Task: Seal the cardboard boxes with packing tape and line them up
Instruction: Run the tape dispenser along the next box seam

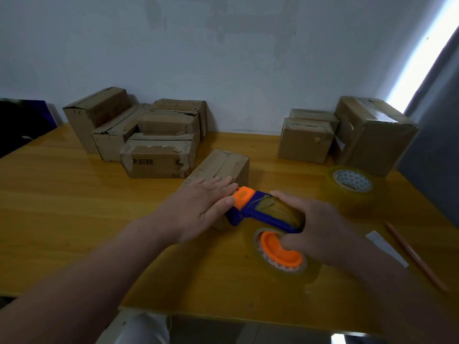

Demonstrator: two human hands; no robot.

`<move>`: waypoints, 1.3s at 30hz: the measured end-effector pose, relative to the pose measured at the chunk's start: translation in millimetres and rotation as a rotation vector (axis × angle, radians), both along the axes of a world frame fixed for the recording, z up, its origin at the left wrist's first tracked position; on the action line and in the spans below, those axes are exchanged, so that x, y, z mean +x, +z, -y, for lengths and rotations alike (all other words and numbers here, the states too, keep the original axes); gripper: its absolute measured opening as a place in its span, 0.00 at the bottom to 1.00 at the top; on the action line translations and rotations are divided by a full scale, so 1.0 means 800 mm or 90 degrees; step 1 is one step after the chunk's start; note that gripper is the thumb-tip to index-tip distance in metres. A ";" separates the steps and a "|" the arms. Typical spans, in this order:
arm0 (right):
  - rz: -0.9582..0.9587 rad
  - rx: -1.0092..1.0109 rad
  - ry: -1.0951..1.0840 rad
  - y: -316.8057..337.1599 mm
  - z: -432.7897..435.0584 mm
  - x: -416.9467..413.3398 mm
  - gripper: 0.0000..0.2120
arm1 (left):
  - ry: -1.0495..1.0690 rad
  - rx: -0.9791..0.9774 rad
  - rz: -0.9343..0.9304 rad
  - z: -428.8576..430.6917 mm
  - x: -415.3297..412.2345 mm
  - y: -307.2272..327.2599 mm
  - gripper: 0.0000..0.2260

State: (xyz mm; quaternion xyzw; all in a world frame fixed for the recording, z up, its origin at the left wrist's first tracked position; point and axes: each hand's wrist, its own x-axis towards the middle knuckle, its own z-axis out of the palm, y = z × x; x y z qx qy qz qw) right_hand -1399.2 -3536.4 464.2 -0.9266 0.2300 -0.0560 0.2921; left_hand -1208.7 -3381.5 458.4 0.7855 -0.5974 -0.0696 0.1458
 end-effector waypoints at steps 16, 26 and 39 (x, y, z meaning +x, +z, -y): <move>-0.025 0.037 0.000 0.031 0.020 -0.051 0.37 | 0.033 -0.011 -0.064 0.005 0.006 0.000 0.37; -0.184 -0.038 0.099 0.032 0.018 0.031 0.38 | 0.070 -0.014 -0.111 0.010 0.008 0.006 0.32; -0.360 0.125 0.110 0.059 0.022 0.066 0.25 | 0.046 -0.018 -0.084 0.006 0.011 -0.001 0.29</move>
